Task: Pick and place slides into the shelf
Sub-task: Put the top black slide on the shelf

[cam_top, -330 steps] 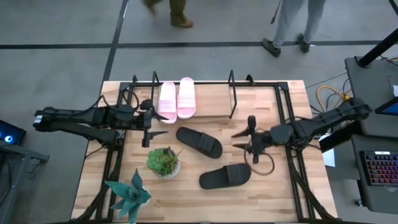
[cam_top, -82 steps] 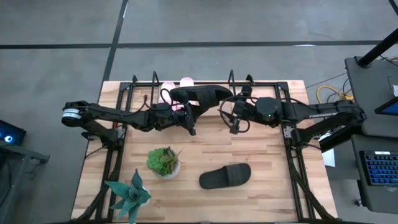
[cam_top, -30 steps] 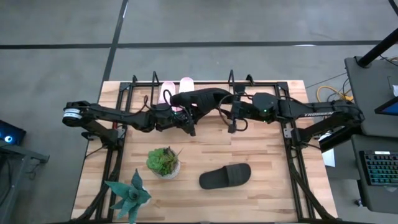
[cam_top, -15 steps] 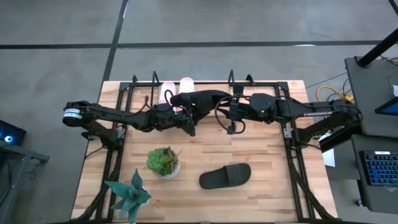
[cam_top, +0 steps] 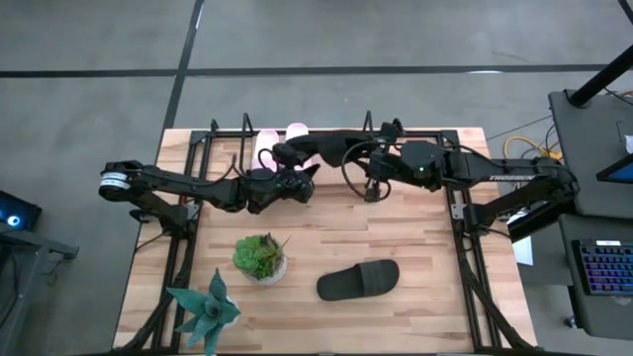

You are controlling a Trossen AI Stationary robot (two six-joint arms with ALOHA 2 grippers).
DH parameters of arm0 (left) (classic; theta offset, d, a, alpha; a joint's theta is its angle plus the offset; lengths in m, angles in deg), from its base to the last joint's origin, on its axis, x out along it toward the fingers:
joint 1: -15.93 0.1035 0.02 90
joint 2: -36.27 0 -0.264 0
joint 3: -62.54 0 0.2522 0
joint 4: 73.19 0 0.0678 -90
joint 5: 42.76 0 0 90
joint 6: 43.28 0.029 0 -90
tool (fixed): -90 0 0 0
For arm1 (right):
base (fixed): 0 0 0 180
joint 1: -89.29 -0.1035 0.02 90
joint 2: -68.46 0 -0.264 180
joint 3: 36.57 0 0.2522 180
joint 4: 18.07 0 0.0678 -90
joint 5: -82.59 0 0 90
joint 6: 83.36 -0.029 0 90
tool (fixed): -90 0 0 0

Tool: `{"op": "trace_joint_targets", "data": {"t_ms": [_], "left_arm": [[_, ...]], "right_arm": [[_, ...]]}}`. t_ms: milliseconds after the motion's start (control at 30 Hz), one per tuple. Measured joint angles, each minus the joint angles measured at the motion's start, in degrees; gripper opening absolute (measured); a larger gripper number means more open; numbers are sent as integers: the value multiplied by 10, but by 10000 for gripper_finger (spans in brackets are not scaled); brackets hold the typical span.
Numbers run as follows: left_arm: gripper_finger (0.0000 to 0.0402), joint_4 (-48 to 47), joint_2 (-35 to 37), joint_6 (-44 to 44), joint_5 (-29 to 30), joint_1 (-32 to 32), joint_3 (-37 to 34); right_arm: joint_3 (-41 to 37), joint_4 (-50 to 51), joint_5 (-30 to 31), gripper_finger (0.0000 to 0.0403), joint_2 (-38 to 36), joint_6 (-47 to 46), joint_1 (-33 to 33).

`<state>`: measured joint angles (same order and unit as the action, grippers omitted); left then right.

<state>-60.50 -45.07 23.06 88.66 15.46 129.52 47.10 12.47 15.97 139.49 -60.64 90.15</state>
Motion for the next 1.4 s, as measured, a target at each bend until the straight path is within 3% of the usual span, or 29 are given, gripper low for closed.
{"op": "trace_joint_targets", "data": {"t_ms": [133,467,733,1133,1400], "left_arm": [[230,-1,0,33,40,-18,-1],[230,1,0,91,56,-57,-1],[230,34,0,177,61,-59,-1],[230,91,-3,388,102,-53,-2],[230,336,-60,664,106,-29,-2]], "right_arm": [[0,12,7,9,-16,-9,18],[0,80,-1,9,-67,-74,88],[7,122,-186,9,-99,-153,148],[94,177,-189,9,-99,-165,154],[128,207,-190,9,-98,-171,154]]}}
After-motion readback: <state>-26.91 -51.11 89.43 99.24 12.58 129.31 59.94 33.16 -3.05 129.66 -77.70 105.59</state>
